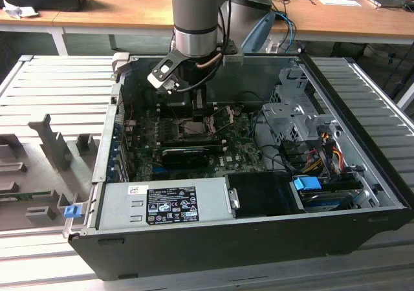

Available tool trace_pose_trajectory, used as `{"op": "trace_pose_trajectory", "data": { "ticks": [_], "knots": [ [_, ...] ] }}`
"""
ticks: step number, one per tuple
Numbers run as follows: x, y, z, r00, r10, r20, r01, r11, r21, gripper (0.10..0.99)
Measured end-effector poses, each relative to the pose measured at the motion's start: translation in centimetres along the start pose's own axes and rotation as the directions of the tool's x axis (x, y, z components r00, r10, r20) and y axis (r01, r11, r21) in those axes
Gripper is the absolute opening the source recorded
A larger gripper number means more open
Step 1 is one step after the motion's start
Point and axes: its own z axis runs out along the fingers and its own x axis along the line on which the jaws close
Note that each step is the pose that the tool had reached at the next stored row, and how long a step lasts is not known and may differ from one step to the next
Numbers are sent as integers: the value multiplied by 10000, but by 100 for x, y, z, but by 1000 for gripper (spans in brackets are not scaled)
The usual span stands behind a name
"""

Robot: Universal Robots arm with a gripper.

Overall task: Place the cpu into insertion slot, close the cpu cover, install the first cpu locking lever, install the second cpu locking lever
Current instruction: 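Close the cpu cover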

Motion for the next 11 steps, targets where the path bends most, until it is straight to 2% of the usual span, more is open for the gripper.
{"op": "trace_pose_trajectory", "data": {
  "ticks": [11],
  "knots": [
    [0, 2, -24, 10000, 0, 0, 0, 10000, 0, 106]
  ]
}}
